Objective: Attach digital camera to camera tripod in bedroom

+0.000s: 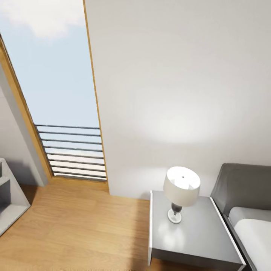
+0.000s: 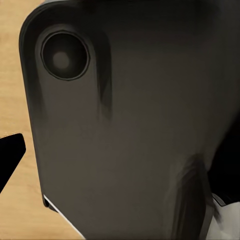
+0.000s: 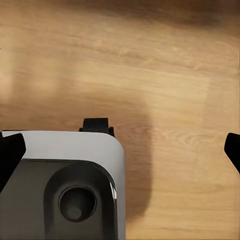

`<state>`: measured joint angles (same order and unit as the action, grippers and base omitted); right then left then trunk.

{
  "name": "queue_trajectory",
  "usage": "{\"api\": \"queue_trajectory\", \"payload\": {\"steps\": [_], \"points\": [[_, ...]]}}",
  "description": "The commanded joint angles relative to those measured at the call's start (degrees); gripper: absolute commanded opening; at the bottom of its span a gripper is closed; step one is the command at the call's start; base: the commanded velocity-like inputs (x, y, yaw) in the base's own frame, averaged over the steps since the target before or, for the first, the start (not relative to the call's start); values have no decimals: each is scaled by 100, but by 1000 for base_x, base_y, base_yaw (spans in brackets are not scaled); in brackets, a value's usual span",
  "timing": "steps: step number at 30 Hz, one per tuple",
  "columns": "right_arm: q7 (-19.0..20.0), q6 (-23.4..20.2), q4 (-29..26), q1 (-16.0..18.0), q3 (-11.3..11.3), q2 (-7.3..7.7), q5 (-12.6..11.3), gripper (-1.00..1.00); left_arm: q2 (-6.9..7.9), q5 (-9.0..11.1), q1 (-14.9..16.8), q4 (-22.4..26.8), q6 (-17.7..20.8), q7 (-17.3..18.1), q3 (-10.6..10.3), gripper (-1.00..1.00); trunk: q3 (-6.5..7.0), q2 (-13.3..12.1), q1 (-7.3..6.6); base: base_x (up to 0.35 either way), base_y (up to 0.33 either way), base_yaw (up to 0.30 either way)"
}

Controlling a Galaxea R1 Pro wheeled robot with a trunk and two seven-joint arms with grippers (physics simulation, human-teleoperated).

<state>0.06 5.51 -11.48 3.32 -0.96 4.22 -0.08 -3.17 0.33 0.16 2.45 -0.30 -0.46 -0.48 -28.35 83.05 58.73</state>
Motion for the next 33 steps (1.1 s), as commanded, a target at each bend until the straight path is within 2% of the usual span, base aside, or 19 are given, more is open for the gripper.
{"api": "queue_trajectory", "payload": {"steps": [1,18,24,25,33], "points": [[-1,19,3,2,-9,0,-1,100,0,5,2,2,-4,-5,-5,100,-9,3,0,0,0,236],[-7,27,5,2,-28,0,-4,100,1,2,2,2,-5,-6,-5,100,-18,3,0,0,0,284],[-8,343,-1,2,-28,0,-2,100,1,2,2,1,-5,-6,-5,100,-34,3,0,0,0,240],[-11,499,0,2,-29,0,-2,100,1,2,2,3,-5,-6,-5,100,-41,3,0,0,0,182],[-13,586,0,2,-56,6,-1,100,1,4,2,2,-5,-6,-5,100,-95,3,0,0,0,172]]}}
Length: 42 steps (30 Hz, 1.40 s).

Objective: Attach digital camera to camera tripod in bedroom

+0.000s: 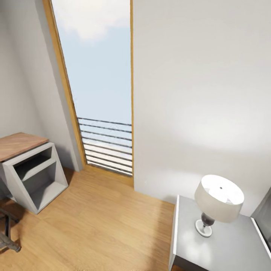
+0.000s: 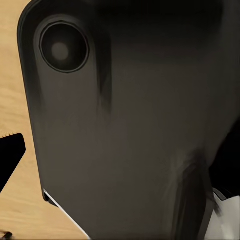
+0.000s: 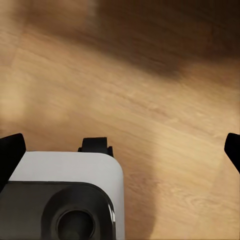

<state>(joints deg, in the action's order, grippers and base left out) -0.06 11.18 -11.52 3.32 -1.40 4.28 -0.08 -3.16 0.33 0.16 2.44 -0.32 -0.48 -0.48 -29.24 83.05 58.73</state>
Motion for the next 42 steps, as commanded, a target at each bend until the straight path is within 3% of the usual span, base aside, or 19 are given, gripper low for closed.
{"api": "queue_trajectory", "payload": {"steps": [1,12,42], "points": [[-1,24,3,2,-16,0,-1,100,-1,3,2,2,-3,-5,-5,100,-13,3,0,0,0,167],[-11,34,3,2,-120,1,-1,100,-1,4,2,5,-5,-5,-5,100,-63,3,0,0,0,234],[-11,34,2,2,-132,-5,-10,100,-1,3,2,2,-3,-5,-5,100,-63,3,0,0,0,296]]}}
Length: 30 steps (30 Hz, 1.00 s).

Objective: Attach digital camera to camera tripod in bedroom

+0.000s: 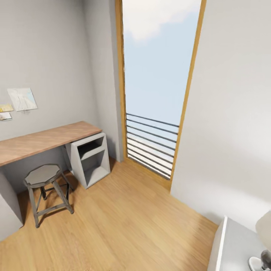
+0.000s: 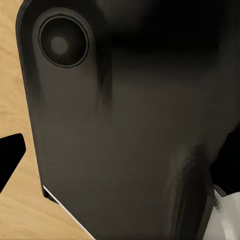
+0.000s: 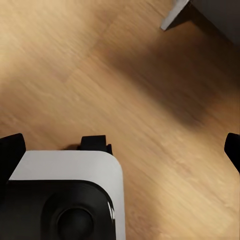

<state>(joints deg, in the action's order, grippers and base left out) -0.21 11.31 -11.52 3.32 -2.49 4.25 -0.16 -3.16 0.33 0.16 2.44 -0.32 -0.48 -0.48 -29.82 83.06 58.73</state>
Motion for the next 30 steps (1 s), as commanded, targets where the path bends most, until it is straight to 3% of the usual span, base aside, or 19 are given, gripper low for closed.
{"api": "queue_trajectory", "payload": {"steps": [1,30], "points": [[3,20,2,2,-23,-2,-2,100,-1,3,2,4,-3,-5,-5,100,-3,2,0,0,0,299],[3,20,3,2,-24,-3,-2,100,-1,2,2,7,-4,-5,-5,100,55,2,0,0,0,298]]}}
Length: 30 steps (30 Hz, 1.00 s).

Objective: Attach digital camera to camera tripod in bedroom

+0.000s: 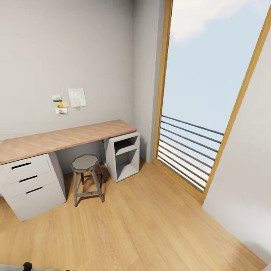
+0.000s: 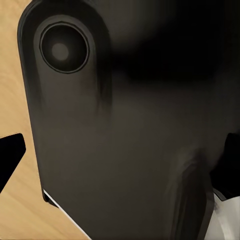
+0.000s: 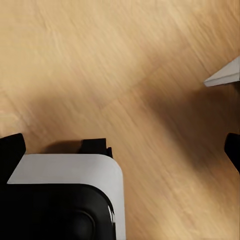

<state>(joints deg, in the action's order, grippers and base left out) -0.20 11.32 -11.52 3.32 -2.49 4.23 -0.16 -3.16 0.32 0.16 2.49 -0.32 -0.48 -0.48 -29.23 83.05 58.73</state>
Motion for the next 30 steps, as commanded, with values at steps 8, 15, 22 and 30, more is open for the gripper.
{"api": "queue_trajectory", "payload": {"steps": [8,15,22,30], "points": [[3,24,7,2,-23,-1,-2,100,-1,3,2,2,-3,-5,-5,100,-4,3,0,0,0,298],[3,46,5,2,-23,-1,0,100,-1,4,2,0,-3,-5,-5,100,-4,3,0,0,0,298],[3,53,3,2,-23,-1,-1,100,-1,5,2,-2,-3,-5,-5,100,-4,3,0,0,0,298],[3,54,3,2,-23,-1,1,100,-1,3,2,0,-3,-5,-5,100,-4,3,0,0,0,298]]}}
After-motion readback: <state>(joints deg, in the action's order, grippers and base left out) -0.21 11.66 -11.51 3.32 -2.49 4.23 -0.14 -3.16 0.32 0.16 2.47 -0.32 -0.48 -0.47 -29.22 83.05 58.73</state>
